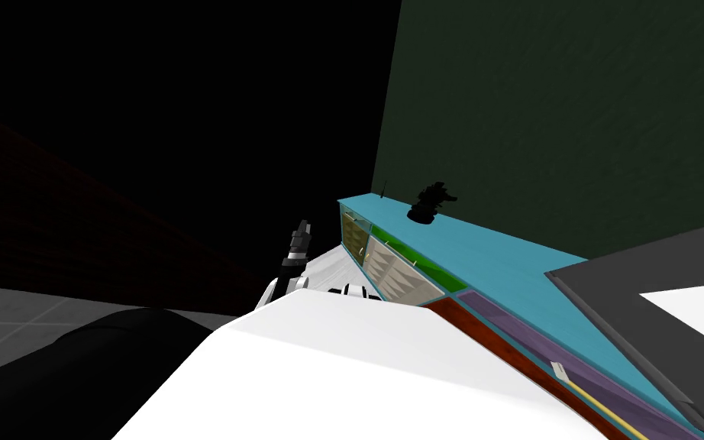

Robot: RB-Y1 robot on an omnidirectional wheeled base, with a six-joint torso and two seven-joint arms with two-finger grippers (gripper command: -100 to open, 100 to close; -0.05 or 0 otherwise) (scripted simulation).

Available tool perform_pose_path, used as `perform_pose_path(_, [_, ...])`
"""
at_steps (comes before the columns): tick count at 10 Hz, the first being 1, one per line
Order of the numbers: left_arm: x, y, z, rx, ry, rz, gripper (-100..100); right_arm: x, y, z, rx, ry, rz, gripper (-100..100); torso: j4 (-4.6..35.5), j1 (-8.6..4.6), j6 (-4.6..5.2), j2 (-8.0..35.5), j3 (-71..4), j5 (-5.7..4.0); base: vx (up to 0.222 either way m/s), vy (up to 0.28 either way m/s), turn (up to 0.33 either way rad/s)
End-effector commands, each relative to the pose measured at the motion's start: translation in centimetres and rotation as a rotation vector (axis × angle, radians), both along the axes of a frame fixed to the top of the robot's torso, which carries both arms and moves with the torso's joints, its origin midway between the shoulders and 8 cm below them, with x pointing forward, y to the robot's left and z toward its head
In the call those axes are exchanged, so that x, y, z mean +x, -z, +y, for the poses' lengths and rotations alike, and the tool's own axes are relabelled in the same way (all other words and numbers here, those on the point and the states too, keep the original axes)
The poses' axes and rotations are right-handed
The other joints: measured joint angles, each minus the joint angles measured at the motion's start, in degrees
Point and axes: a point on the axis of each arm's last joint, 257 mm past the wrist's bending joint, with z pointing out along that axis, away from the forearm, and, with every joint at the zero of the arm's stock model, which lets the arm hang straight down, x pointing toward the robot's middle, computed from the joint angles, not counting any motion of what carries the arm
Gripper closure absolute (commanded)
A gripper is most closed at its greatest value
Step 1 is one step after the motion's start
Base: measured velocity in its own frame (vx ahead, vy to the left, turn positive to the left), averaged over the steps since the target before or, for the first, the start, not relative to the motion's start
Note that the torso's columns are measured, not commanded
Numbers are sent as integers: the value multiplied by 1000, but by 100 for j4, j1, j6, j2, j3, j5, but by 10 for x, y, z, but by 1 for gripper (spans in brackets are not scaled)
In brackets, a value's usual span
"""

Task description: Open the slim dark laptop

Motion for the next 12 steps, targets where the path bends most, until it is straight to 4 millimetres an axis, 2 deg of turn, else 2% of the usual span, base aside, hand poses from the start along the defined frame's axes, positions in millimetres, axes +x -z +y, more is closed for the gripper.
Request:
perform_pose_path(1, [0, 0, 0, 0, 0, 0, 0, -5, 18, -9, 93, 21, -77, 100, -3, -11, -4, -5, 2, -13, -51, -16, 21])
perform_pose_path(2, [0, 0, 0, 0, 0, 0, 0, -6, 23, -11, 122, 23, -106, 100, -5, -17, -3, -10, -1, -18, -41, -9, 29])
perform_pose_path(3, [0, 0, 0, 0, 0, 0, 0, 3, 14, -6, 91, -2, -92, 100, -4, -34, 3, -10, -6, -16, -10, 5, 26])
perform_pose_path(7, [0, 0, 0, 0, 0, 0, 0, -3, 46, -24, 240, 22, -253, 100, -8, -25, -11, -13, -4, -23, -63, -6, 37])
perform_pose_path(9, [0, 0, 0, 0, 0, 0, 0, -4, 54, -27, 270, 27, -283, 100, -7, -26, 2, -11, -1, -26, -51, -7, 15])
perform_pose_path(12, [0, 0, 0, 0, 0, 0, 0, -5, 77, -36, 361, 42, -372, 100, -10, -22, -11, -15, -4, -27, -45, -9, 14])
